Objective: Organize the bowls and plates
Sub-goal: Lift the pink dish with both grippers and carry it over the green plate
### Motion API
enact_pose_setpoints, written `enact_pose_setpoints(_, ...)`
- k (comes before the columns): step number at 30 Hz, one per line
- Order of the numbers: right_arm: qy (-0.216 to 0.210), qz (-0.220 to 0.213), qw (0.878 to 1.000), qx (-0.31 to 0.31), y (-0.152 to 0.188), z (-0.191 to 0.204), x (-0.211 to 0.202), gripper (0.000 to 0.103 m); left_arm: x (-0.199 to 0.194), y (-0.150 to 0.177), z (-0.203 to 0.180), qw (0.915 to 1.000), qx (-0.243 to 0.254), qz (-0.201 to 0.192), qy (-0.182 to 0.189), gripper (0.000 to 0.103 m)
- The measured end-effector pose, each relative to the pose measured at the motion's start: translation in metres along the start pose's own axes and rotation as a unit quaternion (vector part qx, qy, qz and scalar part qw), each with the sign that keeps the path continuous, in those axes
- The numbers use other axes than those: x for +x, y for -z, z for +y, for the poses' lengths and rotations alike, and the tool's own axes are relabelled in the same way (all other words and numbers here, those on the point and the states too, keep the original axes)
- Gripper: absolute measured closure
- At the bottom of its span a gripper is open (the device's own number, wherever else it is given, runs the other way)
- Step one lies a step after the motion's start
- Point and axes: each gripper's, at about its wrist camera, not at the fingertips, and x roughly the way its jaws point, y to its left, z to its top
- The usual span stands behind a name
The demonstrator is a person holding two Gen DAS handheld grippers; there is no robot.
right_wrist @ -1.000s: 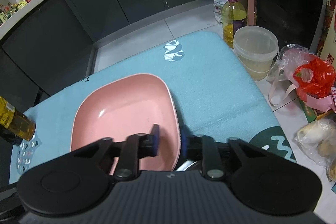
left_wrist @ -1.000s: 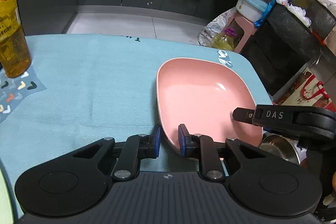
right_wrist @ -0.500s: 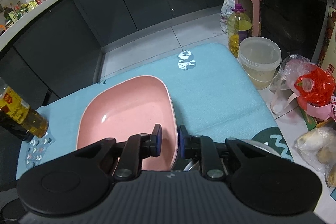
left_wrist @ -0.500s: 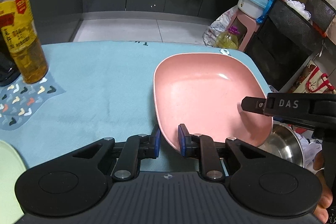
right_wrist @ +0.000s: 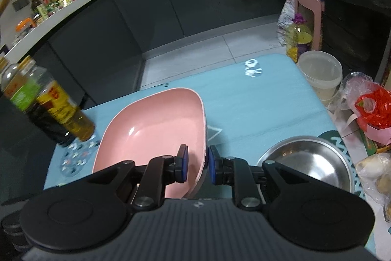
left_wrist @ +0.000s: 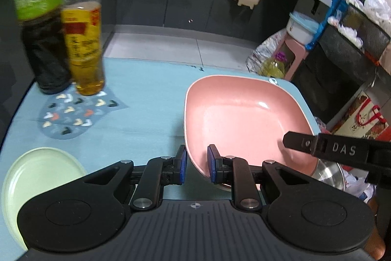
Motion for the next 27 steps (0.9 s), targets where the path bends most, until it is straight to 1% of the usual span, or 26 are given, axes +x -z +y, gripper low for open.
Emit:
enact_pose_setpoints(9,-0.019,0.000,1.000,-0.015,0.013,0.028,-0.017,0.085,-0.038,0.009,0.032,0.9997,-0.014,-0.020,-0.003,0.086)
enact_pose_setpoints(14,-0.028,0.000,0.999,-0.029,0.019,0.047,-0.021,0.084,-0.055,0.015,0.047,0.9991,-0.022,-0.034,-0.013,0.086)
enact_pose_setpoints(27,-0.051,0.014,0.998,-0.046,0.040,0.091,-0.024,0.084,-0.086,0.026,0.089,0.9977,-0.043,-0.045,-0.028,0.086)
